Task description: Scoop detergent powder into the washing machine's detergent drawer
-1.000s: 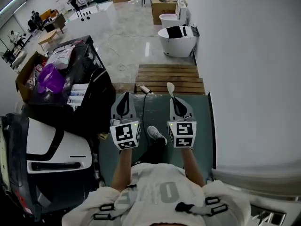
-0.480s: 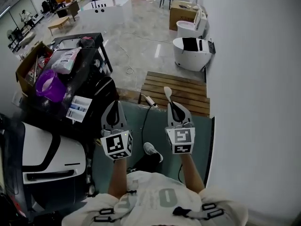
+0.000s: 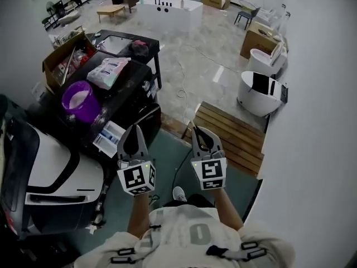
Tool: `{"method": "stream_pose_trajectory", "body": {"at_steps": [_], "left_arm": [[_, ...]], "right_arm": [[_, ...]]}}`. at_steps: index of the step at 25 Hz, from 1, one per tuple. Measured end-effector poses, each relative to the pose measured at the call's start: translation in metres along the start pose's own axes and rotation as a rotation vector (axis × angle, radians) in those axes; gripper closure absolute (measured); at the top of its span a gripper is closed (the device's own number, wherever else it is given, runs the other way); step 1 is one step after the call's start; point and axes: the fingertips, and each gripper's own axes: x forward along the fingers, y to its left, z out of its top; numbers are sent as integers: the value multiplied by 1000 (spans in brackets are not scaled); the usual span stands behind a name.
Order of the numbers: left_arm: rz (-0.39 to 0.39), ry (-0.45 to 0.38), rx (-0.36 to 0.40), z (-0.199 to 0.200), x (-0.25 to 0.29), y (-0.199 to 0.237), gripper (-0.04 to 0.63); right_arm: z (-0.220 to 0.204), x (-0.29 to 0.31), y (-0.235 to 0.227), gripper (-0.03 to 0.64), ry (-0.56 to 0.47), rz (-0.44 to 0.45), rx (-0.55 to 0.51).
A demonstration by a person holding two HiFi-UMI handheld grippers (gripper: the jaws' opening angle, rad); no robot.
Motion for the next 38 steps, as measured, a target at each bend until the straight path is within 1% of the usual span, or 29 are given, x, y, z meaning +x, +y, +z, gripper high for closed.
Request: {"method": "stream_pose_trajectory", "body": {"at_steps": [3,6,7,10,12,14,17,20,28,34,38], "left_arm": [[91,1,19,4,-2,26,575],[189,13,23,3,-10,61,575],[219,24,36,2,-13,73,575],[322,83,116,-6,-31,103,575],[383,105,111,-10,-48,122,575],[432,105,95,-10,-61,138,575],[494,86,75,-5,-81,159,575],[560,75,71,-1,-99,172,575],[695,90,56,0,-119,197,575],[730,78,51,0,-107,204,575],[768,88,41,-4,-93,211,575]], "right_arm": [[19,28,27,606,-44,112,-22],[35,53,62,606,-82,216,-43],[41,61,73,606,-97,244,-49],[48,75,110,606,-122,337,-63],[48,81,136,606,-124,404,-57],[52,86,160,606,-127,461,-50],[59,90,192,606,-145,532,-59],[63,91,214,606,-159,592,-65],[68,104,242,606,-164,712,-28],[73,129,254,606,-170,797,-18],[76,152,257,606,-176,846,-20]]}}
